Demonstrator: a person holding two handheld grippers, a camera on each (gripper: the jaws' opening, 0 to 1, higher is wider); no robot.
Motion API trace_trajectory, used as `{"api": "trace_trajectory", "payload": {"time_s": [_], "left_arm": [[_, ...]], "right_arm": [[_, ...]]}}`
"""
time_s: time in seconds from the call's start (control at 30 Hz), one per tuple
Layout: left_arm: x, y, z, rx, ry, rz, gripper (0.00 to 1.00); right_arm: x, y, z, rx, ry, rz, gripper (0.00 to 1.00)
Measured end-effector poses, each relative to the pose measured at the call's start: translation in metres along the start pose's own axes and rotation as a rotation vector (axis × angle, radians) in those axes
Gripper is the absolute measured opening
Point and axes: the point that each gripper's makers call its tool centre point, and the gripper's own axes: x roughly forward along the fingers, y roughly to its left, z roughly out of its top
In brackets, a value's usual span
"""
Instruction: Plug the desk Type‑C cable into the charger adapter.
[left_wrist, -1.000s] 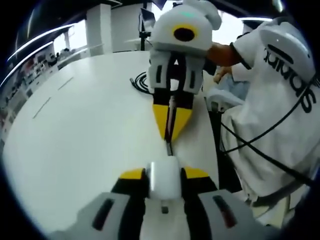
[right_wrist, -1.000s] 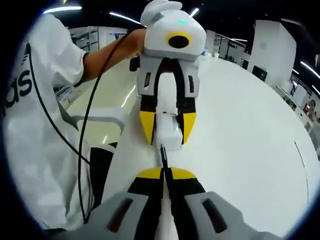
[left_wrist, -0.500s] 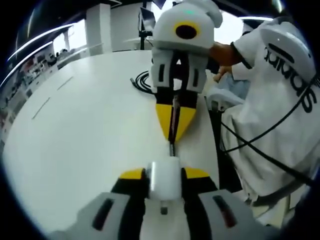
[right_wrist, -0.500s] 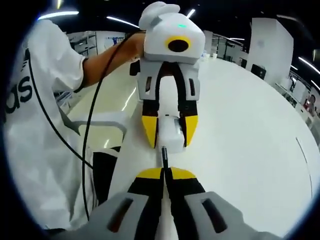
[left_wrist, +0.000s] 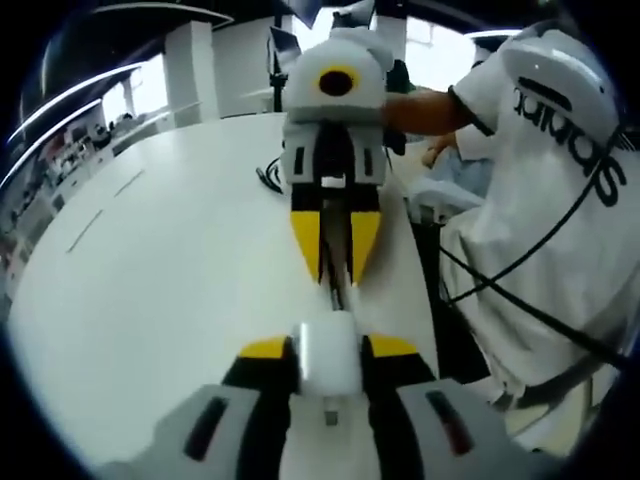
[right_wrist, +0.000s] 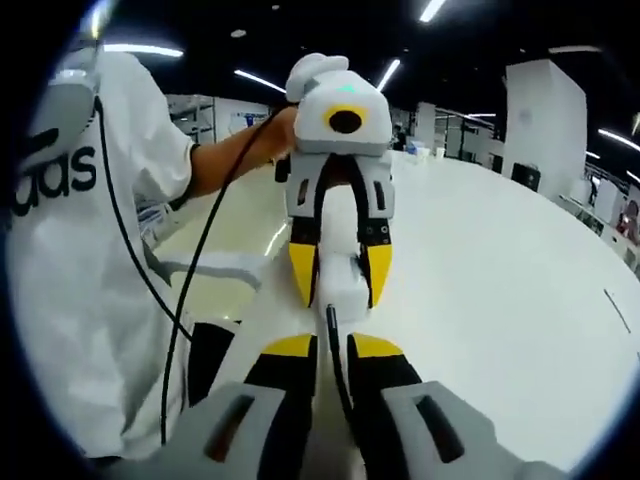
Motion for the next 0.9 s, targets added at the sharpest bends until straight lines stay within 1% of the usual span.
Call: {"api": "trace_trajectory", "payload": {"time_s": [0.13, 0.27, 0.43, 0.5, 0.6, 0.7, 0.9], "left_arm": [[-0.006, 0.0, 0.0, -0.011, -0.026, 0.014, 0.27], [-0.013, 0.002, -0.004, -0.034, -0.051, 0.042, 0.27], [-0.014, 0.0, -0.009, -0.047, -0.07, 0.049, 0.27], [-0.014, 0.001, -0.009, -0.067, -0.087, 0.054, 0.26], [-0.014, 0.002, -0.008, -0.082, -0.111, 0.052, 0.25], [-0.014, 0.002, -0.007, -0.085, -0.13, 0.051, 0.25], [-0.013, 0.003, -0.006, -0.081, -0.154, 0.053, 0.25]], "right_arm": [[-0.001, -0.001, 0.006, 0.007, -0.069, 0.008, 0.13], [-0.002, -0.003, 0.004, 0.026, -0.098, 0.024, 0.12], [0.002, -0.004, -0.002, 0.04, -0.087, 0.038, 0.11], [0.004, -0.004, -0.003, 0.044, -0.082, 0.044, 0.11], [0.008, -0.002, -0.007, 0.043, -0.055, 0.057, 0.08], [0.01, -0.004, -0.005, 0.052, -0.063, 0.06, 0.05], [0.012, 0.0, -0.004, 0.071, -0.058, 0.083, 0.03]]}}
